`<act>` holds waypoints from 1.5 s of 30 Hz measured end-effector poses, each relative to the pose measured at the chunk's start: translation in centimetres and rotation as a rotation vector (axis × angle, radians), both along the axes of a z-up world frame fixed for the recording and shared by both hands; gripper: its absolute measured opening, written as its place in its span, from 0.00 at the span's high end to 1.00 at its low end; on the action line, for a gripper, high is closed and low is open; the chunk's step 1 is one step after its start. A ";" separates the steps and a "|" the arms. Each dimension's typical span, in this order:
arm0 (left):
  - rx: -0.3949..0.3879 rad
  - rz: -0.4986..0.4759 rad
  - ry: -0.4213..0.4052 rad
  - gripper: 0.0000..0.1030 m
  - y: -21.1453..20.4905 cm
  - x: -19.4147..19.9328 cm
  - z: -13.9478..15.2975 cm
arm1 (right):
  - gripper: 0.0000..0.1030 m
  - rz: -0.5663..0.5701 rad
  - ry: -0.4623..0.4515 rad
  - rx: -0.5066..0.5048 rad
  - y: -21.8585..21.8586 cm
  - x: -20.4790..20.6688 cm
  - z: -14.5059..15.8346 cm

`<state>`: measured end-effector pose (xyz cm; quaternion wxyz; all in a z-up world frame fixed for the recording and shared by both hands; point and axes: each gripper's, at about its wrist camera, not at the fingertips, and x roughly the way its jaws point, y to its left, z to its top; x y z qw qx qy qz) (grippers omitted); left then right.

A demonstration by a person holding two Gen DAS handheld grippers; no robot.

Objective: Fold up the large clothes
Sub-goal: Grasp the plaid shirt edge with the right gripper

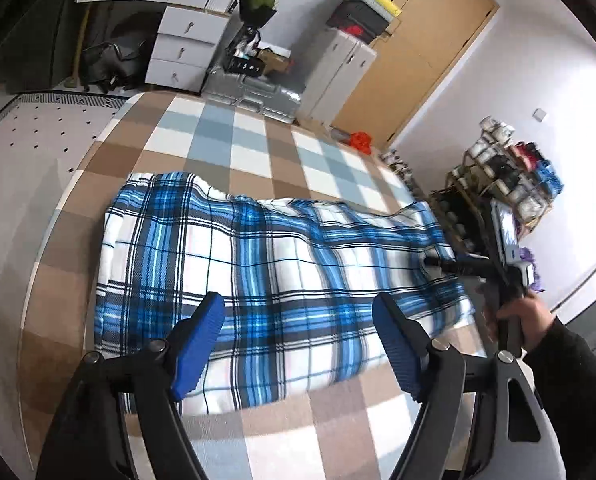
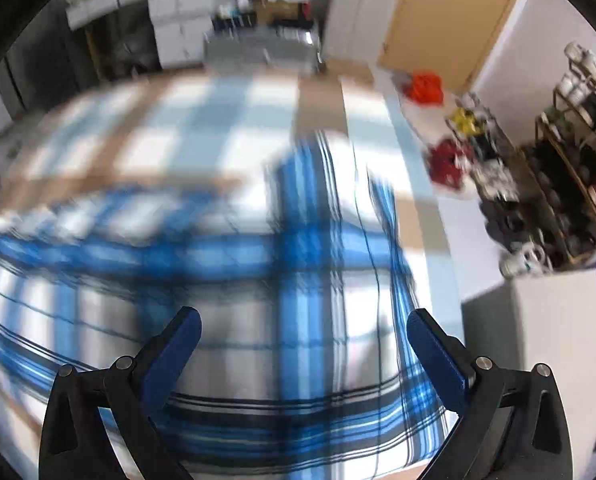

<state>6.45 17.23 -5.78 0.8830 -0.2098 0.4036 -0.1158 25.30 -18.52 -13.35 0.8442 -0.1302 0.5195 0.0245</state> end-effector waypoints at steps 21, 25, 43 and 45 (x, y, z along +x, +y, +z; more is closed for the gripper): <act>0.082 -0.036 0.090 0.30 -7.2 2.3 -2.5 | 0.00 -0.274 0.152 1.087 -13.7 -10.2 -1.8; 0.085 -0.030 0.096 0.30 -7.8 2.2 -2.6 | 0.00 -0.357 0.162 1.136 -14.7 -8.7 -3.5; 0.264 0.073 0.122 0.30 -6.4 3.5 -4.3 | 0.91 -0.337 -0.188 0.733 -9.5 -7.5 -0.8; 0.291 0.065 0.120 0.30 -6.7 3.6 -4.3 | 0.92 -0.271 -0.234 0.627 -8.7 -8.6 0.0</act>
